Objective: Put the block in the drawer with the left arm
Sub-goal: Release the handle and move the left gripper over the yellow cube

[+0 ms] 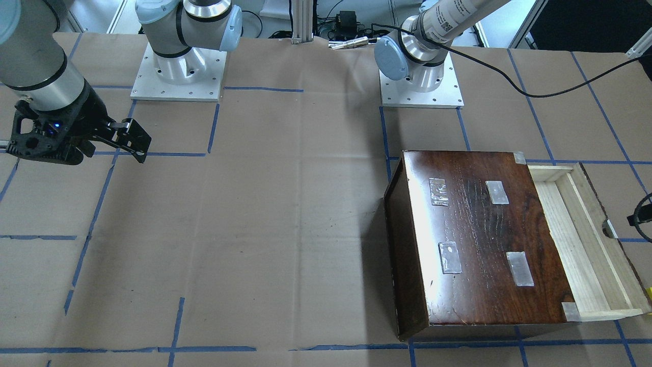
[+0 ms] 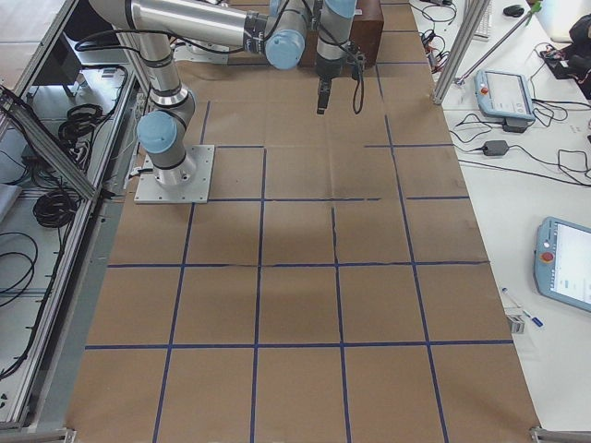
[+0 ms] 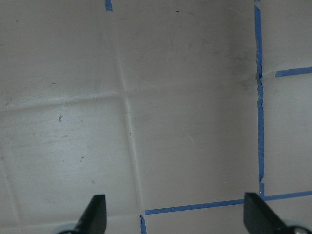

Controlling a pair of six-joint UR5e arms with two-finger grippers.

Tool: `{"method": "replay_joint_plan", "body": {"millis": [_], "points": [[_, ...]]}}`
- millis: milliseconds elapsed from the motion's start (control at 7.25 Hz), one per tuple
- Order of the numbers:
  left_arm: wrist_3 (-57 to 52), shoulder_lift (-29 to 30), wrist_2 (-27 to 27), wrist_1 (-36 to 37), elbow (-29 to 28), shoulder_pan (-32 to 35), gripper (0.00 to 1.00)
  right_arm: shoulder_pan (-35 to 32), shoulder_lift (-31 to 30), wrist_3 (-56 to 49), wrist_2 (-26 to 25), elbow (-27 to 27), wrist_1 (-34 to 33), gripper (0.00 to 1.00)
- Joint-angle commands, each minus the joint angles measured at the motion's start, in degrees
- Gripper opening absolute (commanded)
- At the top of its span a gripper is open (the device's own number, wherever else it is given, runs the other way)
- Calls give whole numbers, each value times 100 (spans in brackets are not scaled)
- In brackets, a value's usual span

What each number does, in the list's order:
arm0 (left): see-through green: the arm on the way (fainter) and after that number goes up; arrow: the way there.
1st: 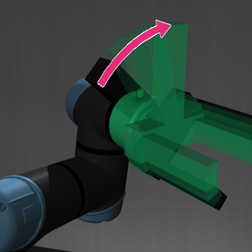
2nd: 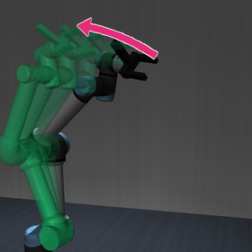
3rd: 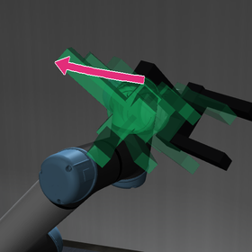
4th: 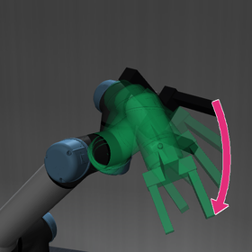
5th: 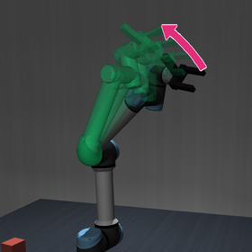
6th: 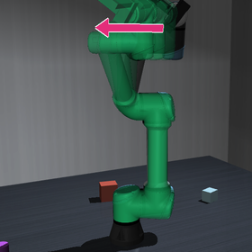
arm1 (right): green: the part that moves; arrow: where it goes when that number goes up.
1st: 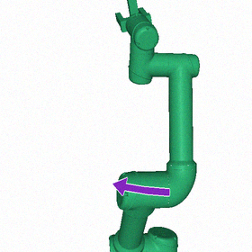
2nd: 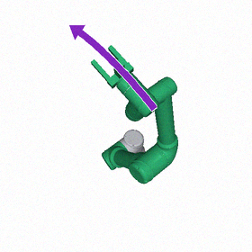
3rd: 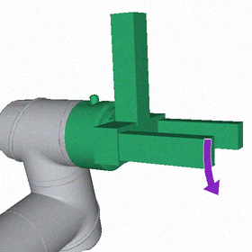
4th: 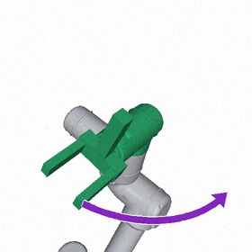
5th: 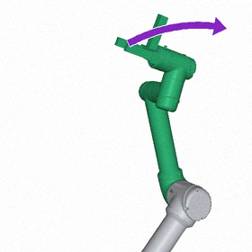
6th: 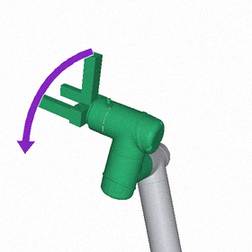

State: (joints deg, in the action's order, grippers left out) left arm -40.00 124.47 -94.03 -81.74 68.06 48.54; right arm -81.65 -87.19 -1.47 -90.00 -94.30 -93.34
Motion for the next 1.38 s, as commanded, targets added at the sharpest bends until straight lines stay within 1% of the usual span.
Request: {"method": "replay_joint_plan", "body": {"millis": [0, 138, 276, 414, 552, 828, 966, 1241], "points": [[-699, 969, 42, 8, -1053, -3, 98, 0, 0, 7, 0, -1, 0, 100], [-859, 1330, 42, 61, -1371, 6, 98, 0, 0, -2, 0, -1, 0, 100], [-860, 1621, 312, 540, -1548, 6, 98, 0, 0, -2, 0, -1, 0, 100], [-869, 1824, 367, 614, -1681, 6, 98, 0, 0, -2, 0, 8, 0, 100], [-852, 1983, 376, 615, -1830, 6, 98, 0, 0, 7, 0, -1, 0, 100], [-860, 2212, 613, 632, -1989, 6, 96, 0, 0, 7, 0, -1, 0, 100], [-878, 2300, 614, 693, -2059, 15, 93, 0, 0, 7, 0, -1, 0, 100], [-878, 2449, 605, 791, -2121, 33, 93, 0, 0, -2, 0, -1, 0, 100]]}}
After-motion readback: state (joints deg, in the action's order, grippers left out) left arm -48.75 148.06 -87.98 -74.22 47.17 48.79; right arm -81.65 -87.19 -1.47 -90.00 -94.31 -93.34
